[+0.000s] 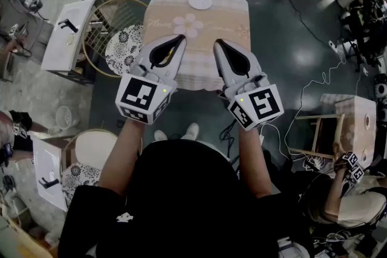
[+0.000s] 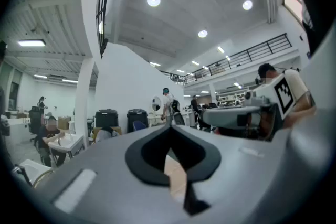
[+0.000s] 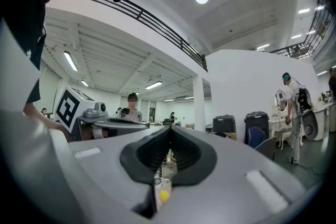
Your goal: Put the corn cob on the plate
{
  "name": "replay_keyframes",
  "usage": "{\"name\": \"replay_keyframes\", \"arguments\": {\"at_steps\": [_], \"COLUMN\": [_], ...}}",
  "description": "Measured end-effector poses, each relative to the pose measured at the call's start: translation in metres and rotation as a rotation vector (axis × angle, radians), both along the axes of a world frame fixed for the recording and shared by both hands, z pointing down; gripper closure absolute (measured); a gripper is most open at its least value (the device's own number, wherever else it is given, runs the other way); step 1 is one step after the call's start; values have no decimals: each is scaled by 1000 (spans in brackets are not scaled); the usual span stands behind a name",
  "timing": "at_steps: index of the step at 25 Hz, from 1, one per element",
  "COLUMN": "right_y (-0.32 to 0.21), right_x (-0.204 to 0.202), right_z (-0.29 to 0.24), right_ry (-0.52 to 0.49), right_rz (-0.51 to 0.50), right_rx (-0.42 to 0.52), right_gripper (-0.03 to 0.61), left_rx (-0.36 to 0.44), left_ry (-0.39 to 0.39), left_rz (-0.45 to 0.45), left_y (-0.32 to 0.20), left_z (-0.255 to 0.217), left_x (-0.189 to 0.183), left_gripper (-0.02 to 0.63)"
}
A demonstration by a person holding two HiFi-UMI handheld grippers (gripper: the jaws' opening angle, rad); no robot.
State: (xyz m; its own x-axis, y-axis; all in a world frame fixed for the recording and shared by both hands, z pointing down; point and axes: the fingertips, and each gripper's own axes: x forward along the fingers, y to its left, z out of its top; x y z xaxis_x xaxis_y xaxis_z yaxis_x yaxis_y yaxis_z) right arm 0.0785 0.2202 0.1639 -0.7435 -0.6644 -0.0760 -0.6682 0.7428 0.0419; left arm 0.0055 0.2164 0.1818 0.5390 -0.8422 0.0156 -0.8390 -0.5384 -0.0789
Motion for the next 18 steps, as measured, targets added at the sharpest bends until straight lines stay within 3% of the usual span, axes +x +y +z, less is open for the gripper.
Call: {"name": "replay_keyframes", "arguments": {"at_steps": [5,18], "right_y": [-7,-19], "right_x": [3,4], "right_z": [1,30], "right_ry": [-34,2], "right_rz": [-14,-115], "right_rx": [0,-44], "right_gripper": [577,577], "left_rx": [6,-53], "left_ry": [0,10], "left_rz": [-29,-169], "left_y": [-5,-15], "left_z": [1,29], "left_x": [-2,-19], "left_gripper": [609,609]}}
